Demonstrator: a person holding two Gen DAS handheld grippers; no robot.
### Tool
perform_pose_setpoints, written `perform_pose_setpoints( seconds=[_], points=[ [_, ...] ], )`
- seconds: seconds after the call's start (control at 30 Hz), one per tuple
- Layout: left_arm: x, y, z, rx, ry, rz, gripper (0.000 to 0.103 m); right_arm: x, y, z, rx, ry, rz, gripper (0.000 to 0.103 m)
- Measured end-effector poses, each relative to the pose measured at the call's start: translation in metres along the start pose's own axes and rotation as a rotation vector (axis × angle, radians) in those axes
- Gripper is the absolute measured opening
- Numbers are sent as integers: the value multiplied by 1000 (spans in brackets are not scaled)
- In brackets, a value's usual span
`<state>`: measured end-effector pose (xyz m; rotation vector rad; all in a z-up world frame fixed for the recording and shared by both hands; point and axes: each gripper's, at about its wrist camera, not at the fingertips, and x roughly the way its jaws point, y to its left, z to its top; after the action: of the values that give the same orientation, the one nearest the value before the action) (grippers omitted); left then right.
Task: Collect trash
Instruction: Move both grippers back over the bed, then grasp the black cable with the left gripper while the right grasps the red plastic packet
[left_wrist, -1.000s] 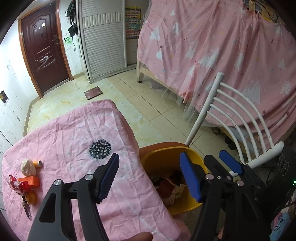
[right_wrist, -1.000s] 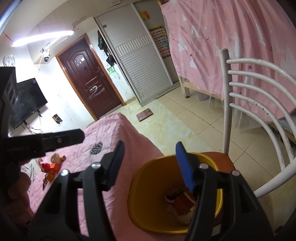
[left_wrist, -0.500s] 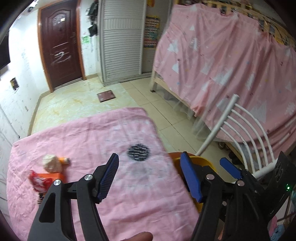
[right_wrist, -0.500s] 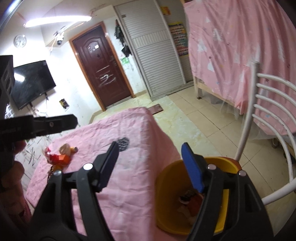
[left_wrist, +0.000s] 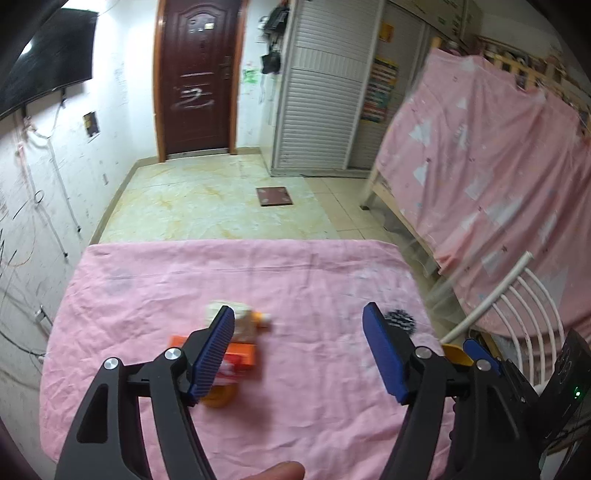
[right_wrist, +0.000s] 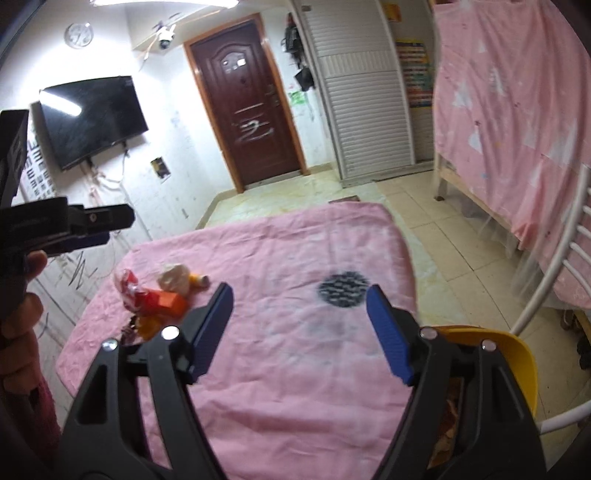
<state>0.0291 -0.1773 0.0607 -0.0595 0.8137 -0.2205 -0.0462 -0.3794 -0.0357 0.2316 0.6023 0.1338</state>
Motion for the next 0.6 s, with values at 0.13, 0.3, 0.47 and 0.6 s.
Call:
perform_pose_setpoints(
  seconds=[0.13,0.3,0.47,0.6],
  points=[
    [-9,35,-2,-32,-17,27,69,13,27,2,-42,19,26,72],
    [-12,77,-10,-56,-18,70,71,28,57,3,-84,44,62,72],
    [-8,112,-23,-78,24,74,73,43,87,3,-132,70,89,72],
    [-1,133,-37,-72,55,68,74,51,106,2,-154,85,100,72]
  ],
)
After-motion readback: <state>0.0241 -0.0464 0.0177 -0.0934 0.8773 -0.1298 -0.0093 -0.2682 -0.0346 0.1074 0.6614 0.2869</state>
